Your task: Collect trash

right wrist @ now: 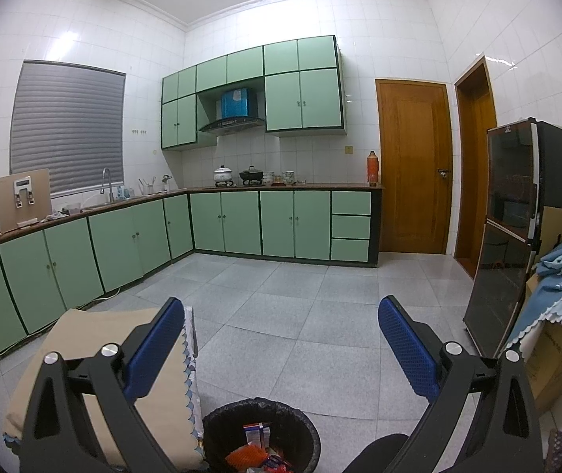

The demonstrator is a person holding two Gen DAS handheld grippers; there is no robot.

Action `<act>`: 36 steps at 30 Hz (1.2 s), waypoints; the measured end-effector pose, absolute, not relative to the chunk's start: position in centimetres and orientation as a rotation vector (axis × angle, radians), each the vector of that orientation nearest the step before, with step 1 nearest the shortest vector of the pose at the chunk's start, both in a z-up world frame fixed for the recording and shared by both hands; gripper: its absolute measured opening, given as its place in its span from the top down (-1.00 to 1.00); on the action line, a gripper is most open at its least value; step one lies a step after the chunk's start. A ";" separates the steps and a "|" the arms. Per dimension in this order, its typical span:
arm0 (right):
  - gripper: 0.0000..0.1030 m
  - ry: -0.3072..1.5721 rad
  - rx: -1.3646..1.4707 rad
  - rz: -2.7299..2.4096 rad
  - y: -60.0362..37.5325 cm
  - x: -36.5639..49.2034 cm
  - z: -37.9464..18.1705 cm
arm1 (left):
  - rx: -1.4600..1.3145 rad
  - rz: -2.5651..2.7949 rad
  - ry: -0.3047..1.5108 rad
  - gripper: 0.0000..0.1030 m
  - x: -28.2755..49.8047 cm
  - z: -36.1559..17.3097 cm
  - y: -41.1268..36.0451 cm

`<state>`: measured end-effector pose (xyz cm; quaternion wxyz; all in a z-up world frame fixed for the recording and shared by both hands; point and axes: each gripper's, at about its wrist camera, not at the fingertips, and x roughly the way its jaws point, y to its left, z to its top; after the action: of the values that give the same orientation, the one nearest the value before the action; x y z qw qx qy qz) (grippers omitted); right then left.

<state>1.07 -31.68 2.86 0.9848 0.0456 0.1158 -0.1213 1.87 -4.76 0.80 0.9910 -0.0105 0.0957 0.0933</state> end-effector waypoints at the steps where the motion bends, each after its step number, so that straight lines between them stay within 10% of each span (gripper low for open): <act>1: -0.88 0.233 0.092 -0.243 -31.7 1.1 2.8 | -0.021 0.187 0.192 -0.89 1.9 0.8 -4.7; 36: -0.88 0.251 0.088 -0.244 -31.8 1.4 1.3 | -0.015 0.186 0.200 -0.89 2.0 0.0 -4.7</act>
<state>1.37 -31.81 1.32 0.9838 0.0438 0.1248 -0.1214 1.99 -4.73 -0.03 0.9907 -0.0077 0.0996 0.0927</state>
